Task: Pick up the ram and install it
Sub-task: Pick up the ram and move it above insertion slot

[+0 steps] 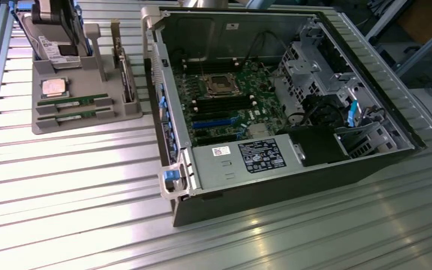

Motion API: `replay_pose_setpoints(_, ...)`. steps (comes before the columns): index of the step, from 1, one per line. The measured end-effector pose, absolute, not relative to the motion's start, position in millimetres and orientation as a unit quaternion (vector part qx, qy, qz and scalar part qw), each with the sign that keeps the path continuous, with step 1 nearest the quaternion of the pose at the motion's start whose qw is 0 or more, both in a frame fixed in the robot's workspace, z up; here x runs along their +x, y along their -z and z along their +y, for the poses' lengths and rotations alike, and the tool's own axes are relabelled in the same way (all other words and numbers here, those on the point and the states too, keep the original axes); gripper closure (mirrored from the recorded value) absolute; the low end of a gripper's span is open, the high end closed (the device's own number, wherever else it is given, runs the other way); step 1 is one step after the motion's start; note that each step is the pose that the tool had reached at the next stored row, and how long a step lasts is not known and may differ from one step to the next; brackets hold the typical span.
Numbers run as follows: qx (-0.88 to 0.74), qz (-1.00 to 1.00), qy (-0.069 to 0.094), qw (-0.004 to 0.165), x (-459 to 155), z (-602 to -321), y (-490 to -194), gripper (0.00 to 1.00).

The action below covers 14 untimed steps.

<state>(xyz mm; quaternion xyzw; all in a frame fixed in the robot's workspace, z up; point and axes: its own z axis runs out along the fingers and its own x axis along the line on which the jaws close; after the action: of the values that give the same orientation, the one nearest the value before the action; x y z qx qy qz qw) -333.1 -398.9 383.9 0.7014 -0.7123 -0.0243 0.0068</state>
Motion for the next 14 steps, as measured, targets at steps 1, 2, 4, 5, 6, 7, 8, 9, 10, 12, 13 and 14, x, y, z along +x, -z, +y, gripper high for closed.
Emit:
replay_pose_setpoints(1,0.701,-0.712,0.024,0.007,-333,-399,-382,0.7)
replay_pose_setpoints(2,0.701,-0.712,0.024,0.007,-333,-399,-381,0.7)
replay_pose_setpoints(4,0.701,-0.712,0.024,0.007,-333,-399,-378,0.7)
replay_pose_setpoints(5,0.701,-0.712,0.024,0.007,-333,-399,-377,0.7)
replay_pose_setpoints(6,0.701,-0.712,0.024,0.007,-333,-399,-377,0.7)
replay_pose_setpoints(7,0.701,-0.712,0.024,0.007,-333,-399,-376,0.7)
replay_pose_setpoints(8,0.701,-0.712,0.024,0.007,-333,-399,-375,0.7)
replay_pose_setpoints(9,0.701,-0.712,0.024,0.007,-333,-399,-374,0.7)
replay_pose_setpoints(10,0.701,-0.712,0.024,0.007,-333,-399,-373,0.7)
replay_pose_setpoints(12,0.701,-0.712,0.024,0.007,-333,-399,-373,0.7)
replay_pose_setpoints(13,0.701,-0.712,0.024,0.007,-333,-399,-372,0.7)
replay_pose_setpoints(14,0.701,-0.712,0.024,0.007,-333,-399,-371,0.7)
